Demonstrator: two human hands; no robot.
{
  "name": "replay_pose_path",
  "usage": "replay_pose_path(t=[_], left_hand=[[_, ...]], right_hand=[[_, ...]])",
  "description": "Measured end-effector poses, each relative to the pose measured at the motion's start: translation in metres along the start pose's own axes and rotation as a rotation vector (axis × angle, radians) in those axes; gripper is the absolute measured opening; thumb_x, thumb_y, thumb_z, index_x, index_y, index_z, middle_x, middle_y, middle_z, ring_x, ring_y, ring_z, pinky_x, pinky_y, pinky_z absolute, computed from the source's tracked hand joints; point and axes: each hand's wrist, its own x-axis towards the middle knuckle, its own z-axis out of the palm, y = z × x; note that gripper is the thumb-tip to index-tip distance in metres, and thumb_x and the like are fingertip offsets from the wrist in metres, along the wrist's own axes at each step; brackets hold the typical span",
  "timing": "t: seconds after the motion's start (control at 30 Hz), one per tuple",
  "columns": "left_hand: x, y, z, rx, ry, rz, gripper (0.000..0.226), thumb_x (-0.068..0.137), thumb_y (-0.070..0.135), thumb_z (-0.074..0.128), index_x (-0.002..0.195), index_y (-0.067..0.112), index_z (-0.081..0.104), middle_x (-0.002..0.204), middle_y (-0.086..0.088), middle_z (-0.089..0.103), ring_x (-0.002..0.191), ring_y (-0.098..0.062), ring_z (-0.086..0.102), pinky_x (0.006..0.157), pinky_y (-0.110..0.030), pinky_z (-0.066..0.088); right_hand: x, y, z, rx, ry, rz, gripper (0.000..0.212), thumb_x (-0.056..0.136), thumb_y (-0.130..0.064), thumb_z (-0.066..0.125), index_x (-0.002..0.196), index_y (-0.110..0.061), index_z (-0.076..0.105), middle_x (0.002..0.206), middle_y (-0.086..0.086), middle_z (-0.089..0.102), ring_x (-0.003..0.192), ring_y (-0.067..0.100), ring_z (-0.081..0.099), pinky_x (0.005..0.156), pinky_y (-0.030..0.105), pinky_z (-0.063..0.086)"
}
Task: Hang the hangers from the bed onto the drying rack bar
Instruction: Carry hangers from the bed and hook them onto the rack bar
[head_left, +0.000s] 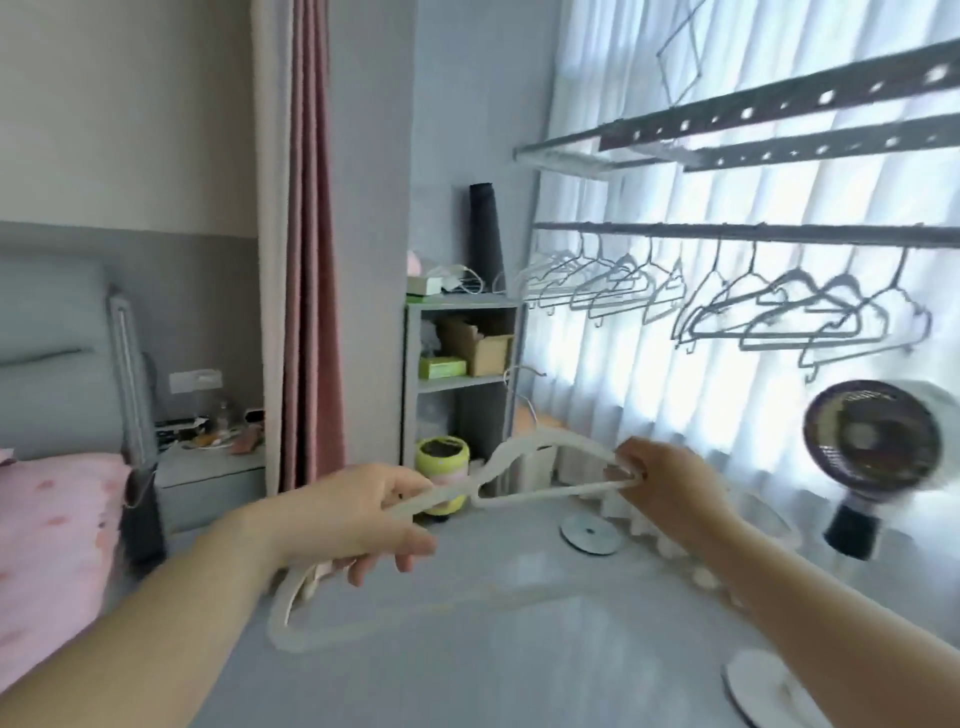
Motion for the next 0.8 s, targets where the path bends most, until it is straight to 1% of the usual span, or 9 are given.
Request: replay_pose_path(t=[0.1,0.2,0.33,0.43,0.5,0.57,0.63,0.7,0.8], left_hand=[[0.042,0.051,0.05,0.042,-0.065,0.106,0.013,0.09,0.025,0.053,0.101,0.031,0.054,0.048,0.009,0.059,0.032,-0.004,0.041,0.036,-0.015,0.031],[0.079,0.094,0.091,0.056,-0.084,0.192,0.007,0.093,0.028,0.05,0.089,0.031,0.055,0.042,0.009,0.053,0.03,-0.003,0.037,0.034,-0.014,0.031],[0.119,0.139,0.131,0.098,-0.136,0.345,0.01,0.093,0.03,0.049,0.085,0.027,0.055,0.043,0.007,0.053,0.03,-0.002,0.037,0.037,-0.014,0.033],[0.147,0.166,0.162,0.133,-0.155,0.427,0.01,0.094,0.028,0.049,0.086,0.023,0.054,0.053,0.005,0.056,0.028,-0.002,0.039,0.038,-0.012,0.034],[0.171,0.182,0.181,0.15,-0.173,0.47,0.011,0.094,0.027,0.048,0.085,0.023,0.053,0.056,0.003,0.057,0.028,-0.002,0.039,0.038,-0.012,0.034],[0.198,0.201,0.195,0.186,-0.172,0.51,0.014,0.094,0.027,0.048,0.081,0.025,0.053,0.054,0.006,0.056,0.028,-0.001,0.041,0.038,-0.011,0.033],[0.228,0.222,0.204,0.24,-0.146,0.555,0.015,0.094,0.026,0.047,0.081,0.023,0.054,0.055,0.008,0.054,0.029,0.003,0.043,0.038,-0.008,0.031],[0.259,0.242,0.208,0.264,-0.112,0.583,0.014,0.094,0.027,0.046,0.083,0.024,0.054,0.056,0.009,0.052,0.03,0.005,0.044,0.038,-0.01,0.033],[0.309,0.268,0.207,0.299,-0.084,0.591,0.018,0.094,0.03,0.046,0.076,0.029,0.049,0.056,0.008,0.053,0.029,0.002,0.044,0.044,-0.016,0.039]], right_hand=[[-0.025,0.05,-0.024,-0.083,0.08,0.05,0.014,0.09,-0.027,0.048,0.092,-0.016,0.057,0.103,0.008,0.065,0.102,0.03,0.058,0.077,0.031,0.044],[-0.044,0.097,-0.045,-0.147,0.1,0.138,0.008,0.087,-0.025,0.052,0.091,-0.019,0.056,0.107,0.006,0.064,0.103,0.027,0.057,0.078,0.031,0.043],[-0.065,0.156,-0.07,-0.161,0.062,0.264,0.025,0.083,-0.019,0.054,0.108,-0.019,0.058,0.106,0.005,0.062,0.104,0.023,0.057,0.072,0.026,0.036],[-0.076,0.198,-0.082,-0.178,0.04,0.272,0.01,0.086,-0.022,0.054,0.088,-0.03,0.047,0.091,-0.002,0.048,0.088,0.017,0.049,0.069,0.023,0.031],[-0.076,0.223,-0.089,-0.186,0.017,0.309,0.021,0.086,-0.024,0.054,0.074,-0.031,0.039,0.091,-0.003,0.049,0.084,0.014,0.044,0.069,0.023,0.033],[-0.068,0.249,-0.098,-0.225,0.014,0.358,0.002,0.087,-0.027,0.054,0.088,-0.027,0.052,0.099,0.0,0.058,0.089,0.017,0.049,0.071,0.022,0.033],[-0.051,0.276,-0.104,-0.265,0.048,0.379,0.021,0.088,-0.029,0.053,0.106,-0.019,0.055,0.108,0.0,0.063,0.101,0.021,0.054,0.073,0.021,0.032],[-0.027,0.303,-0.111,-0.314,0.069,0.391,0.025,0.089,-0.03,0.052,0.111,-0.017,0.054,0.11,-0.001,0.064,0.107,0.022,0.054,0.076,0.021,0.032],[0.01,0.334,-0.12,-0.365,0.092,0.397,0.03,0.09,-0.027,0.049,0.119,-0.022,0.049,0.12,-0.006,0.059,0.116,0.017,0.048,0.095,0.02,0.03]])
